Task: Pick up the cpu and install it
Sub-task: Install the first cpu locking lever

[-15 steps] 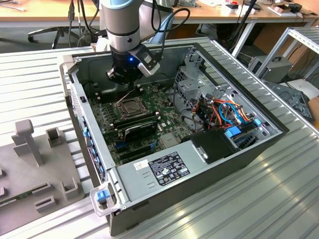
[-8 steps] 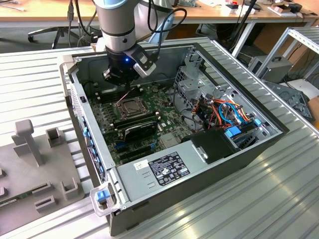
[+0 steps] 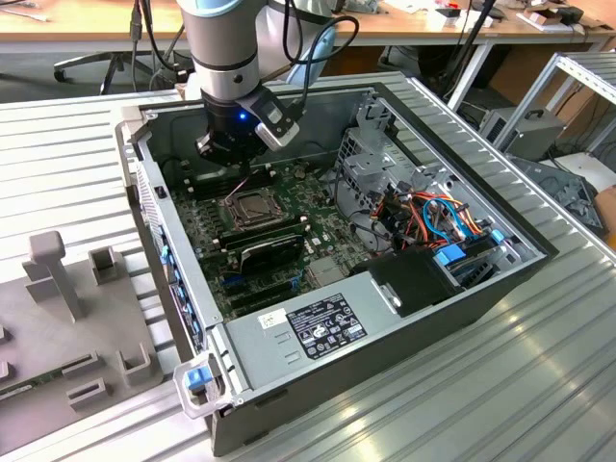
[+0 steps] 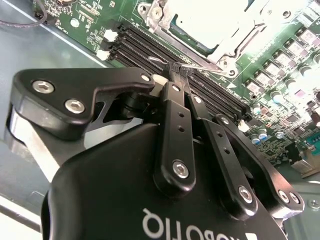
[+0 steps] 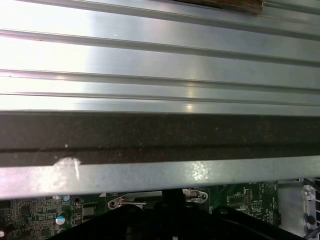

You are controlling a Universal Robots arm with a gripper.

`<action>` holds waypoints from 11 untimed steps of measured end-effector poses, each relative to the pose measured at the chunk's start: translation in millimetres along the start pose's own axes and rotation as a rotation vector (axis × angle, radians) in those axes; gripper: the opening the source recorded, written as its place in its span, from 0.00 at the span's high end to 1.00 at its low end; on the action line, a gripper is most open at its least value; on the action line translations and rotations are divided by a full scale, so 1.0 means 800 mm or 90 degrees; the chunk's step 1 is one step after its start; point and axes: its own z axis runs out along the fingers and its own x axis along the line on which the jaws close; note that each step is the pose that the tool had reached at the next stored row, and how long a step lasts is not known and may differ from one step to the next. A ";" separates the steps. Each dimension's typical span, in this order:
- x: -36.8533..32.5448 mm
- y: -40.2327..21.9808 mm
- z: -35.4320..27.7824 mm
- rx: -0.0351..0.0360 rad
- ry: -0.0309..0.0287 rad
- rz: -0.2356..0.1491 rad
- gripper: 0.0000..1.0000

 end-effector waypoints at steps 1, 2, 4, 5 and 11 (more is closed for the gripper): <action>0.0001 0.0001 0.0001 0.0016 -0.0001 0.000 0.89; 0.0001 0.0000 0.0001 0.0026 0.0000 0.000 0.89; 0.0000 0.0000 0.0000 0.0032 0.0002 -0.001 0.89; 0.0000 0.0000 0.0000 0.0034 0.0001 -0.001 0.89; 0.0000 -0.0001 0.0010 0.0037 0.0398 0.003 0.89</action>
